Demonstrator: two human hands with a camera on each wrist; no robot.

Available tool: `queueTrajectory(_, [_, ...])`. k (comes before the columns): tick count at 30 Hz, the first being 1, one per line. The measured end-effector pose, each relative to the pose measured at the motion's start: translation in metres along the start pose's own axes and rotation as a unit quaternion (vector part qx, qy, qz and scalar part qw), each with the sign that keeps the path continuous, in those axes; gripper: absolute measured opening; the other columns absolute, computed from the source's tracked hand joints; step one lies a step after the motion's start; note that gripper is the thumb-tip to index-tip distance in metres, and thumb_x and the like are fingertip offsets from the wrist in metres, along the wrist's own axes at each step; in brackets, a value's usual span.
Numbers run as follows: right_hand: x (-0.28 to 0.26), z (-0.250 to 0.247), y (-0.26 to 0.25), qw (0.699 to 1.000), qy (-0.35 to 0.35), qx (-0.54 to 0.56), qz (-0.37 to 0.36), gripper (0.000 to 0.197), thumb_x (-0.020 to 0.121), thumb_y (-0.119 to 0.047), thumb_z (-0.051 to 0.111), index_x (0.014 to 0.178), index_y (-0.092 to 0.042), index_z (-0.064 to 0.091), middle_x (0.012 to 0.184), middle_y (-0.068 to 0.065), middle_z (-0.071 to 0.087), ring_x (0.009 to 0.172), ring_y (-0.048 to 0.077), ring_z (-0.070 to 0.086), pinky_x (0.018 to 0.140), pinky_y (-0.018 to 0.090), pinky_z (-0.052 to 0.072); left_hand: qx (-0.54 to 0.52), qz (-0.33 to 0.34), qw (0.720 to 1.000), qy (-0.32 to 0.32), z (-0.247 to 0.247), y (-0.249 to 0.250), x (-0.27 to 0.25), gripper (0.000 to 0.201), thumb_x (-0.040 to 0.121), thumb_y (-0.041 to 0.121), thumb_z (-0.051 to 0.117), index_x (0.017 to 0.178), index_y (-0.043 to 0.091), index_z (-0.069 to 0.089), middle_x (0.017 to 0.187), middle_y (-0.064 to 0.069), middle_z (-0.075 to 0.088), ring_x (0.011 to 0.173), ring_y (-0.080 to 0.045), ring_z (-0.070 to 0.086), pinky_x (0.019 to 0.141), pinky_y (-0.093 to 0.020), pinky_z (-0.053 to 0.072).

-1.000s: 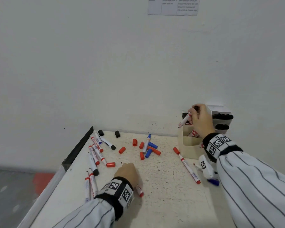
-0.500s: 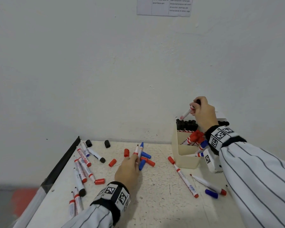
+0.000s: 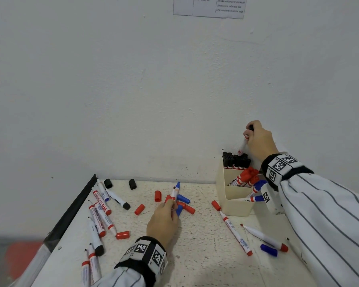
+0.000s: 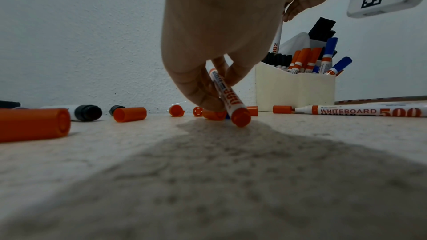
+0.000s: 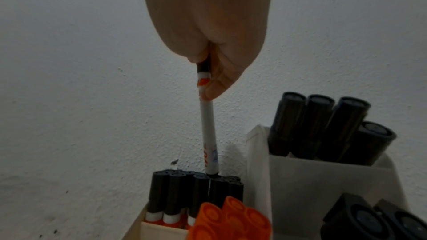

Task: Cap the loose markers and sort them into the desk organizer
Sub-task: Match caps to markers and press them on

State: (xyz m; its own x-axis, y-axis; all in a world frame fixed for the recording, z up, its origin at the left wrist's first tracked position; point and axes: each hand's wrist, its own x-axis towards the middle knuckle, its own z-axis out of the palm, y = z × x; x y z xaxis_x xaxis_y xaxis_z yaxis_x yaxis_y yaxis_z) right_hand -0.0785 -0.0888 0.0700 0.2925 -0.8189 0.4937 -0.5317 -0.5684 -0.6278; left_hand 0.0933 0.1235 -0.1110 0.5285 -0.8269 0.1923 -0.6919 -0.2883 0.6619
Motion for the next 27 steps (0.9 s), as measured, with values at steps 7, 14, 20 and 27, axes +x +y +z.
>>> queueTrajectory(7, [0.002,-0.001,-0.005,0.998,0.025,0.049,-0.015,0.023,0.095,0.002,0.032,0.111,-0.001,0.047,0.091,0.012,0.053,0.084,0.020,0.050,0.068,0.023,0.039,0.007,-0.006,1.000,-0.007,0.001,-0.003,0.002,0.014,0.095,0.029,0.048,0.106,0.022,0.052,0.099,0.005,0.056,0.082,-0.008,0.054,0.069,-0.018,0.045])
queueTrajectory(14, [0.002,0.001,-0.004,0.999,-0.004,0.028,-0.028,0.021,0.097,-0.003,0.032,0.111,-0.004,0.048,0.093,0.013,0.056,0.085,0.023,0.055,0.076,0.033,0.046,0.002,-0.004,1.000,-0.010,0.003,-0.005,0.002,0.011,0.094,0.027,0.048,0.104,0.022,0.052,0.098,0.004,0.057,0.081,-0.010,0.055,0.070,-0.022,0.049])
queueTrajectory(20, [-0.005,0.000,0.003,0.998,0.018,0.040,-0.039,0.020,0.096,-0.001,0.032,0.107,-0.006,0.048,0.092,0.011,0.056,0.082,0.024,0.055,0.075,0.031,0.050,0.001,0.000,1.000,-0.014,0.003,-0.005,0.002,0.010,0.094,0.026,0.049,0.103,0.022,0.052,0.096,0.004,0.057,0.082,-0.010,0.054,0.069,-0.020,0.046])
queueTrajectory(27, [-0.008,-0.004,0.007,0.998,0.025,0.032,-0.041,0.020,0.096,-0.001,0.032,0.109,-0.005,0.047,0.090,0.010,0.056,0.080,0.024,0.054,0.075,0.041,0.050,0.002,-0.008,1.000,-0.023,0.004,-0.006,0.002,0.009,0.094,0.027,0.049,0.101,0.024,0.052,0.098,0.004,0.057,0.083,-0.010,0.055,0.073,-0.024,0.051])
